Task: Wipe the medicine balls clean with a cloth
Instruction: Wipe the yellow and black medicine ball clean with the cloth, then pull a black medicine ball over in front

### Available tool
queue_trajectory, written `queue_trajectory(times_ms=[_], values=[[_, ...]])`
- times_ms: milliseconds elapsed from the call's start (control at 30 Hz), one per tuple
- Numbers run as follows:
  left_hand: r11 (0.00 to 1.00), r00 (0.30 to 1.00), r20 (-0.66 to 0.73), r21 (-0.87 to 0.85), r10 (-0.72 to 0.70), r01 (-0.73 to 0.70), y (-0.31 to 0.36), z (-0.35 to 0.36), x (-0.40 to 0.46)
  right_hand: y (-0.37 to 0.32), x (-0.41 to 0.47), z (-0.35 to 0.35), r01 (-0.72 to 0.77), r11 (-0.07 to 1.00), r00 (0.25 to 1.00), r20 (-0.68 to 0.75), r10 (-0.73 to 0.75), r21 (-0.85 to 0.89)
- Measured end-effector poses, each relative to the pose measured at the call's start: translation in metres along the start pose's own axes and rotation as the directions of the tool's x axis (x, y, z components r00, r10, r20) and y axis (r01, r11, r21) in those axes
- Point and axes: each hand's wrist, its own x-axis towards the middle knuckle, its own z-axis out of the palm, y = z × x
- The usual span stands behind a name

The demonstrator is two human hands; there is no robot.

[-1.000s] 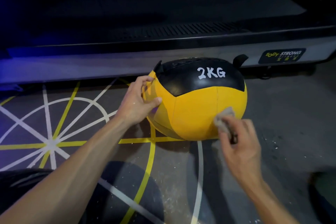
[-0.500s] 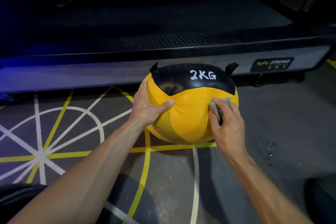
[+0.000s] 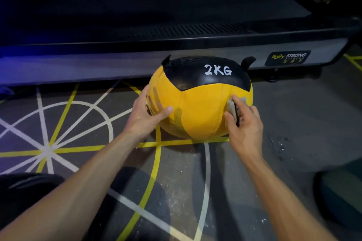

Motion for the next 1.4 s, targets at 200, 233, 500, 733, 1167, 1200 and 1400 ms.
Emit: queue_trajectory(times_ms=[200,233,500,733,1167,1200,1400], values=[[1.000,1.000,0.024,-0.013,0.001,-0.001,-0.019,0.001,-0.047,-0.007,-0.029,-0.010,-0.032,0.999,0.999,0.029,0.032,0.011],[1.000,0.999,0.046,-0.018,0.007,-0.006,-0.019,0.004,-0.051,-0.008,-0.034,-0.011,-0.028,1.000,0.999,0.035,0.028,0.009],[0.992,0.984,0.176,0.113,0.035,-0.056,-0.002,-0.008,-0.088,-0.043,-0.073,-0.027,0.005,1.000,0.974,0.226,-0.006,0.004],[0.931,0.919,0.390,0.311,0.061,-0.194,0.045,-0.102,-0.166,-0.162,-0.099,-0.086,0.092,0.996,0.905,0.416,-0.092,0.019],[0.827,0.959,0.185,0.488,0.213,-0.278,0.137,-0.331,-0.375,-0.355,-0.230,-0.170,0.287,0.958,0.805,0.541,-0.244,0.004],[0.816,0.961,0.192,0.510,0.201,-0.273,0.143,-0.341,-0.386,-0.358,-0.242,-0.164,0.288,0.958,0.801,0.543,-0.251,0.018],[0.733,0.960,0.249,0.629,0.125,-0.259,0.153,-0.378,-0.424,-0.373,-0.281,-0.138,0.248,0.964,0.768,0.587,-0.256,0.096]])
